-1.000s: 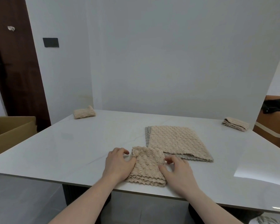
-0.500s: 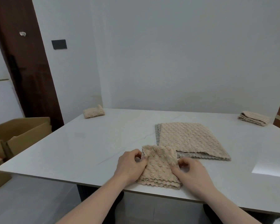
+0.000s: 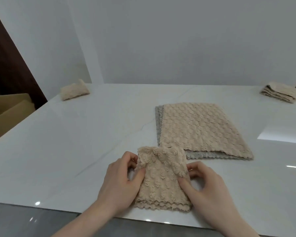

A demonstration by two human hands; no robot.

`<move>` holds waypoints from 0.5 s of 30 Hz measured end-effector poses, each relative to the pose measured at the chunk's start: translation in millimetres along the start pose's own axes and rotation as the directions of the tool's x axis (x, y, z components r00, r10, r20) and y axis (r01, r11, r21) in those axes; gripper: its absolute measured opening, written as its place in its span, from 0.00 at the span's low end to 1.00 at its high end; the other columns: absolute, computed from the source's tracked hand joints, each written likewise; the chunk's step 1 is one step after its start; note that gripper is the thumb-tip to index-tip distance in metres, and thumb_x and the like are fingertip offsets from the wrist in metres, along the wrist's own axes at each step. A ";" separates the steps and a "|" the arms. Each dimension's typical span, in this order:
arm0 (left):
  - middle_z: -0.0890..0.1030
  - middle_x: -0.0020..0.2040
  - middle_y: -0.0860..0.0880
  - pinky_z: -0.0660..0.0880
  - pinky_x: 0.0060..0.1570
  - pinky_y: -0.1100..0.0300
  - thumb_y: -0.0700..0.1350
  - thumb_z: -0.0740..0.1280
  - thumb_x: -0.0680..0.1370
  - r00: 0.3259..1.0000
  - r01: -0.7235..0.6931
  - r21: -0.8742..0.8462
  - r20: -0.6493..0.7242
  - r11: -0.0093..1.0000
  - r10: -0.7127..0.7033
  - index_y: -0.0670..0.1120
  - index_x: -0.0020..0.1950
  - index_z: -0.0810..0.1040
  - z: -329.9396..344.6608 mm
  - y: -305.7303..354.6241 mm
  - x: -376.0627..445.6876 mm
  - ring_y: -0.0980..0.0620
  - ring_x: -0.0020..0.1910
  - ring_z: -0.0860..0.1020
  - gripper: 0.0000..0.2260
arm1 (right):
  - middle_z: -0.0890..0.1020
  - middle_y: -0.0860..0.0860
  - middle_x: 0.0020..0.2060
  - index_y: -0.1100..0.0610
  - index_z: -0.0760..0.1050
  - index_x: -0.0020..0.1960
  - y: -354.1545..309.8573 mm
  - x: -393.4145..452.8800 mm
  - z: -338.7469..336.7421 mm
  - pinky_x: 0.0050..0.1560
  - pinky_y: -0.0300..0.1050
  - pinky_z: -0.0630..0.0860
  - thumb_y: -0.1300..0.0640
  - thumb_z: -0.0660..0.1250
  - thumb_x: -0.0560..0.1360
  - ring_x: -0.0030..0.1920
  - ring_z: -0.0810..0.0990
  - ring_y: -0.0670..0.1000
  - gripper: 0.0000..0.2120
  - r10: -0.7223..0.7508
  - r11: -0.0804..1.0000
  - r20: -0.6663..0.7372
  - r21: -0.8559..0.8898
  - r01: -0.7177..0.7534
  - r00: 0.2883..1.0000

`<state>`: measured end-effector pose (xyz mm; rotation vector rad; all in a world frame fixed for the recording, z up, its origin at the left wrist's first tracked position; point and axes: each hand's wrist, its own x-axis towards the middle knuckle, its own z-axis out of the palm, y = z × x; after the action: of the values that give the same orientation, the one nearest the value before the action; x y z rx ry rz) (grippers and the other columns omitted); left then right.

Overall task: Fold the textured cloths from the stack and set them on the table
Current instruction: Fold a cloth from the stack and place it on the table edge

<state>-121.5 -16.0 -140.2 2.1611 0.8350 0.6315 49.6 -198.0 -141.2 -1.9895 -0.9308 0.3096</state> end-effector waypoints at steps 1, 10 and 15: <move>0.81 0.45 0.61 0.74 0.47 0.59 0.57 0.68 0.78 1.000 0.013 0.015 0.014 1.000 -0.013 0.59 0.52 0.73 -0.2 -0.5 0.1 0.58 0.48 0.79 0.06 | 0.84 0.36 0.42 0.38 0.77 0.49 -1.8 0.1 -1.3 0.50 0.44 0.75 0.36 0.72 0.68 0.50 0.80 0.40 0.12 0.018 0.999 0.003 -0.027 -0.018 1.000; 0.81 0.44 0.59 0.75 0.46 0.61 0.51 0.69 0.77 0.898 0.435 -0.037 0.094 0.900 -0.430 0.57 0.50 0.74 -25.7 76.0 -6.8 0.57 0.47 0.79 0.05 | 0.84 0.45 0.39 0.46 0.80 0.48 -71.6 2.3 -36.7 0.41 0.36 0.75 0.52 0.75 0.74 0.43 0.82 0.45 0.05 0.413 0.898 0.204 0.070 -0.435 0.887; 0.81 0.47 0.54 0.76 0.39 0.63 0.46 0.65 0.81 0.823 0.567 -0.186 0.150 0.802 -0.547 0.54 0.52 0.74 -70.9 178.9 -47.0 0.60 0.37 0.79 0.03 | 0.85 0.50 0.44 0.50 0.78 0.51 -139.9 -28.5 -89.1 0.44 0.47 0.82 0.55 0.72 0.76 0.40 0.85 0.48 0.05 0.487 0.844 0.263 0.103 -0.526 0.833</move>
<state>-133.1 -112.6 32.4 1.6063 1.2226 0.2998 8.9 -228.9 19.1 -2.0394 -0.4639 0.9067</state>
